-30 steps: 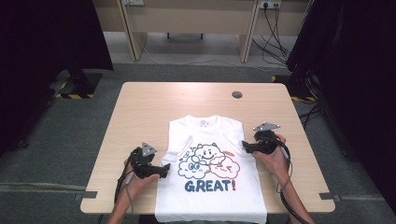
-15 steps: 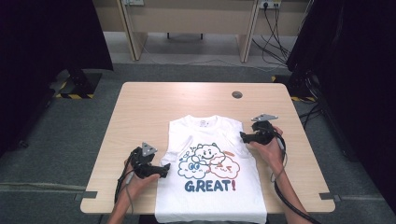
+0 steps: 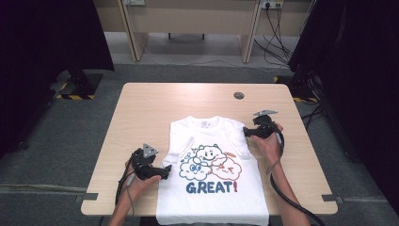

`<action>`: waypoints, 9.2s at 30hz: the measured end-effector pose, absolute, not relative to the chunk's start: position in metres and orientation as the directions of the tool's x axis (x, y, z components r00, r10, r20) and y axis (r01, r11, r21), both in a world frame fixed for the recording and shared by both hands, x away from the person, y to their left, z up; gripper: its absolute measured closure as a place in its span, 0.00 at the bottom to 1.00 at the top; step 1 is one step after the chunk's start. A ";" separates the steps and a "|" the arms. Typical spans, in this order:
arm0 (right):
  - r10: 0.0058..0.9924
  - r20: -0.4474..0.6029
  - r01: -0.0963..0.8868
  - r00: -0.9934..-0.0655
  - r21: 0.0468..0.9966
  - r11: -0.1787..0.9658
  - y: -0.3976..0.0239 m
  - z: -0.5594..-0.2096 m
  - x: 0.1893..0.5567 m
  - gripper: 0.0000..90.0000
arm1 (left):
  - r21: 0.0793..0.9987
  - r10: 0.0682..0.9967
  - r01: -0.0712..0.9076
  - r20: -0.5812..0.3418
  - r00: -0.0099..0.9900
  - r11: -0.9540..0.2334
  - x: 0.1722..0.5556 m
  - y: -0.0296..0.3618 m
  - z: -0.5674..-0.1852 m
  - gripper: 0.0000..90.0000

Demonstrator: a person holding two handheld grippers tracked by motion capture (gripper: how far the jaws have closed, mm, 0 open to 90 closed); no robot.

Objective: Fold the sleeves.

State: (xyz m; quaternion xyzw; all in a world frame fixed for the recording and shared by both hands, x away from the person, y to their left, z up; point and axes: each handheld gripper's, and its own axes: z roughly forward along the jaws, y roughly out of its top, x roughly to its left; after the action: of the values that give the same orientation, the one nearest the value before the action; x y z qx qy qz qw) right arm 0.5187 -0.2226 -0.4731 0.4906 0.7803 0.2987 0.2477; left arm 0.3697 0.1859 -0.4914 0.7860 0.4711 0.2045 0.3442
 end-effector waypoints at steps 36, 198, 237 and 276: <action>0.816 -0.062 0.556 -0.575 0.702 0.445 -0.246 -0.476 0.435 0.22 | 0.742 0.913 0.615 -0.011 0.409 -0.267 0.369 0.209 -0.491 0.02; 0.806 0.104 0.547 -0.582 0.784 0.294 -0.280 -0.479 0.348 0.07 | 0.738 0.918 0.624 -0.014 0.397 -0.259 0.383 0.213 -0.491 0.00; 0.779 -0.017 0.552 -0.627 0.697 0.459 -0.263 -0.482 0.314 0.08 | 0.735 0.832 0.554 0.025 0.554 -0.391 0.322 0.176 -0.484 0.05; 0.799 -0.023 0.561 -0.601 0.700 0.442 -0.262 -0.482 0.333 0.09 | 0.733 0.857 0.584 -0.003 0.516 -0.349 0.324 0.188 -0.493 0.00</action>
State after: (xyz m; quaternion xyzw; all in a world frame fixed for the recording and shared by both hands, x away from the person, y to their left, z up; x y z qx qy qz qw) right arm 0.3334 -0.2616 -0.4819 0.4093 0.8303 0.3337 0.1782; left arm 0.3235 0.1876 -0.4928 0.7976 0.4516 0.1957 0.3488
